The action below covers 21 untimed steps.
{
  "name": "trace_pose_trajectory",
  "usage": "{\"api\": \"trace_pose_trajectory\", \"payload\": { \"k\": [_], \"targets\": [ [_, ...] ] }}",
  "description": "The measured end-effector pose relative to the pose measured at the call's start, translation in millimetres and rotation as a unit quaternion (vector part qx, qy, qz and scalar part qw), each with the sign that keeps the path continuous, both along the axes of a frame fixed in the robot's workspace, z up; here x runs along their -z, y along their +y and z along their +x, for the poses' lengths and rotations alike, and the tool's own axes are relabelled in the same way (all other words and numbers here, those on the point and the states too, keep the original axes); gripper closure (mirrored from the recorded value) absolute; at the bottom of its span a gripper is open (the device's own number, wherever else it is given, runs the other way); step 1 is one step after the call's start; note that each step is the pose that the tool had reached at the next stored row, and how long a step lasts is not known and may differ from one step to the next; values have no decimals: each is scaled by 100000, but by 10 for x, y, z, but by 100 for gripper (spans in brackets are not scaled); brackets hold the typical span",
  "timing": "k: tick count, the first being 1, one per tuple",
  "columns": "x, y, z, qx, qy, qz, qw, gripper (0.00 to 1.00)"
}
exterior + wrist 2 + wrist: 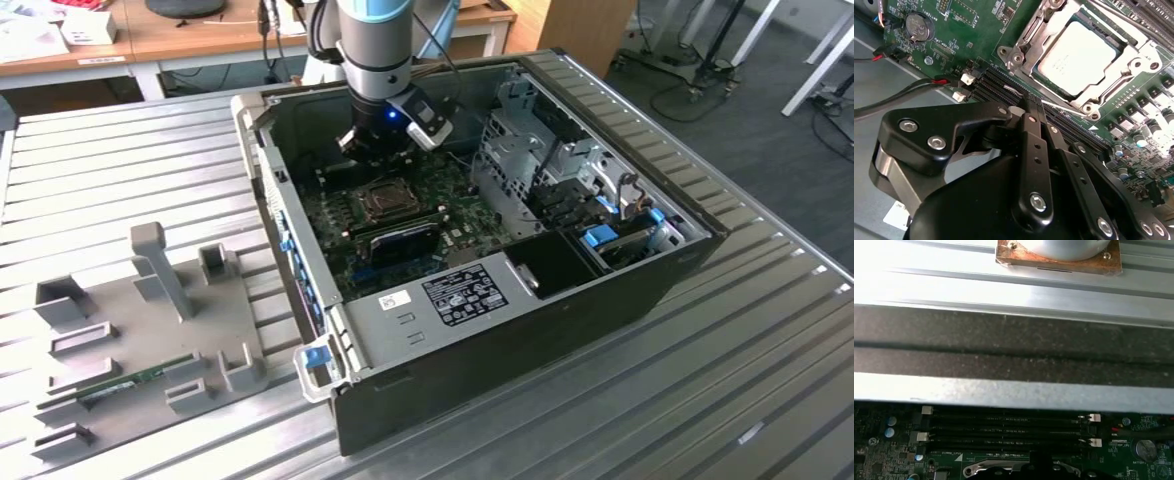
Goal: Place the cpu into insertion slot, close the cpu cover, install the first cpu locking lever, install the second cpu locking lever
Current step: 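Install the first cpu locking lever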
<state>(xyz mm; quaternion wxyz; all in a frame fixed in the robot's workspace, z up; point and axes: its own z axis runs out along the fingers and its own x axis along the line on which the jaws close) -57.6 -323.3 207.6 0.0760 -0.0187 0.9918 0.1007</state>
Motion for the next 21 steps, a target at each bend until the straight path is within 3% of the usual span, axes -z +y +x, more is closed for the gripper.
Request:
{"api": "trace_pose_trajectory", "payload": {
  "k": [7, 17, 21],
  "targets": [
    [27, 0, -1, 3, -367, 35, 99999, 90],
    [95, 0, -2, -4, -1722, -62, 99985, 90],
    [108, -1, -5, -8, -2095, -197, 99978, 90]
  ]
}}
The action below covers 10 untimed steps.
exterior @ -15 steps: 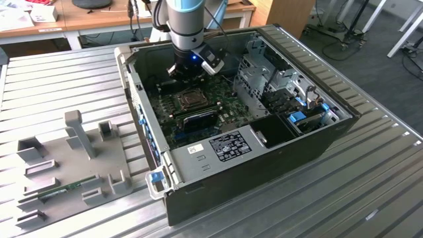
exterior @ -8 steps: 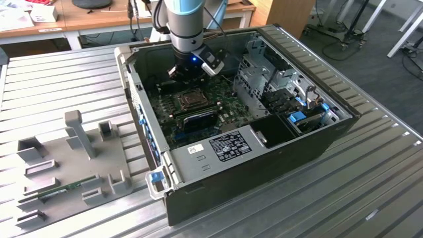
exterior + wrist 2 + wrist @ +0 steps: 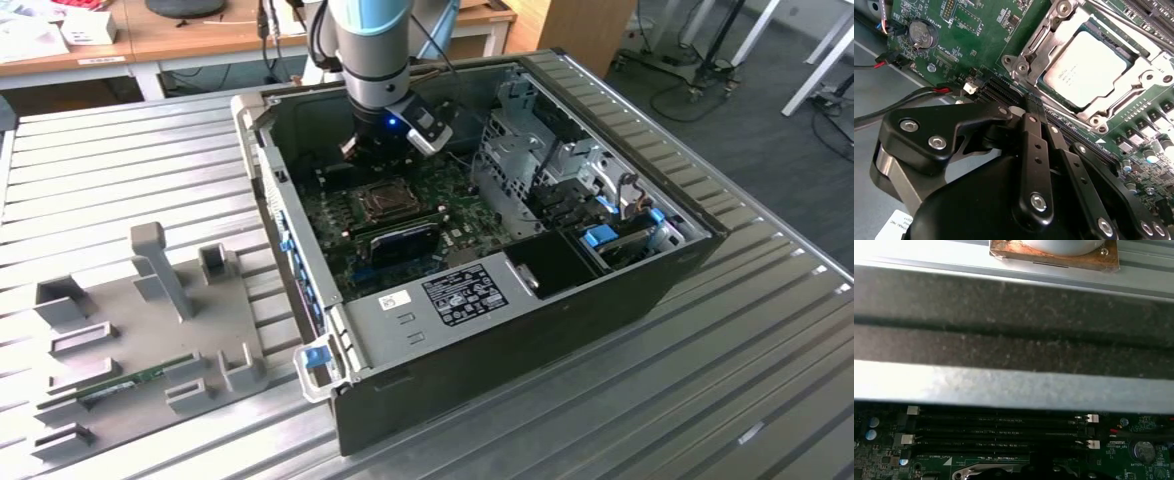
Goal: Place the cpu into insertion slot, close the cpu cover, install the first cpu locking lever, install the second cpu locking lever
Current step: 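Install the first cpu locking lever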
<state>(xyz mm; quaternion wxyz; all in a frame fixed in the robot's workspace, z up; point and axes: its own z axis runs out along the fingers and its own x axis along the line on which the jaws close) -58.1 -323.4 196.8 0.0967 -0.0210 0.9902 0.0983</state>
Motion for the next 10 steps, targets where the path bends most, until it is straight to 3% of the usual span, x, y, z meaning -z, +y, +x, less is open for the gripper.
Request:
{"api": "trace_pose_trajectory", "payload": {
  "k": [10],
  "targets": [
    [29, -1, -10, 6, -636, -422, 99997, 90]
  ]
}}
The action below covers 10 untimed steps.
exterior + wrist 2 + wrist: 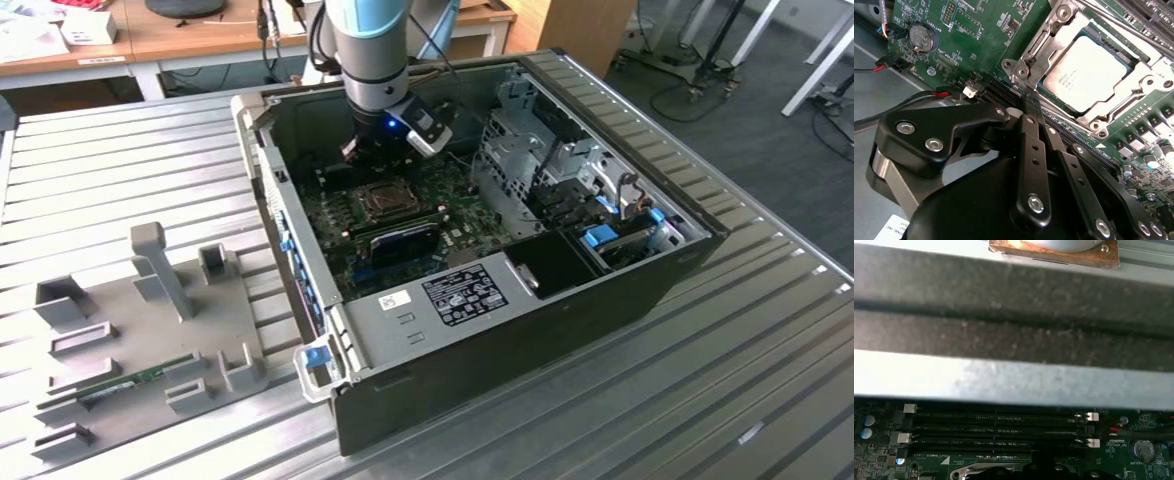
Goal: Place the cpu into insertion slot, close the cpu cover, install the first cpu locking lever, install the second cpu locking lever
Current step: 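Install the first cpu locking lever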
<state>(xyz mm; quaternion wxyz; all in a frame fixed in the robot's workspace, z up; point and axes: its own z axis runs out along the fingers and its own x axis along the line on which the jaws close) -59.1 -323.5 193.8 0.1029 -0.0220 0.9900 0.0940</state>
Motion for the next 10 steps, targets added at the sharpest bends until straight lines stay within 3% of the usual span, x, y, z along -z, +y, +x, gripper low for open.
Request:
{"api": "trace_pose_trajectory", "payload": {
  "k": [6, 10],
  "targets": [
    [-1, 0, -7, -1, -148, -85, 100000, 90],
    [-45, 0, -10, 3, -146, -78, 100000, 90]
  ]
}}
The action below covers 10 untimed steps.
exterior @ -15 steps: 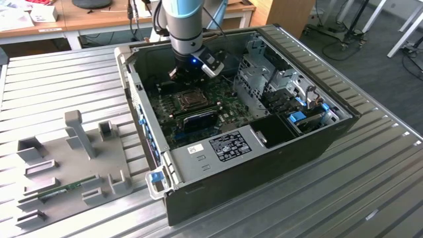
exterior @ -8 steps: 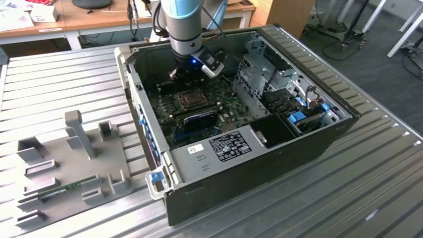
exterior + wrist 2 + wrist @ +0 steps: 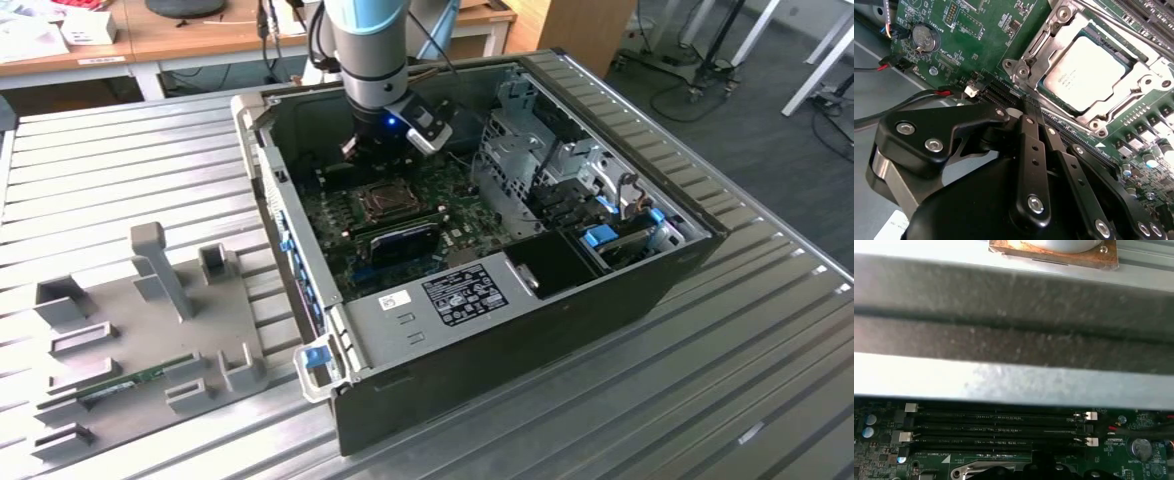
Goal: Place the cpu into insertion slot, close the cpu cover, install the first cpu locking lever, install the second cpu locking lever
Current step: 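Install the first cpu locking lever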
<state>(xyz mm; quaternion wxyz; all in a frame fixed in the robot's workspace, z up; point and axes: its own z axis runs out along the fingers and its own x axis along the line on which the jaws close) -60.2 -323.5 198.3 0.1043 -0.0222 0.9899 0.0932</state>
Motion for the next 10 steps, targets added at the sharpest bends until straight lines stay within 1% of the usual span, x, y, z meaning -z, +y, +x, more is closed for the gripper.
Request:
{"api": "trace_pose_trajectory", "payload": {
  "k": [2, 7, 10],
  "targets": [
    [-24, 0, -2, 4, 1, -2, 100000, 90],
    [-40, -1, -2, 29, 10, -11, 100000, 90],
    [-61, 0, -3, 43, 0, 83, 100000, 90]
  ]
}}
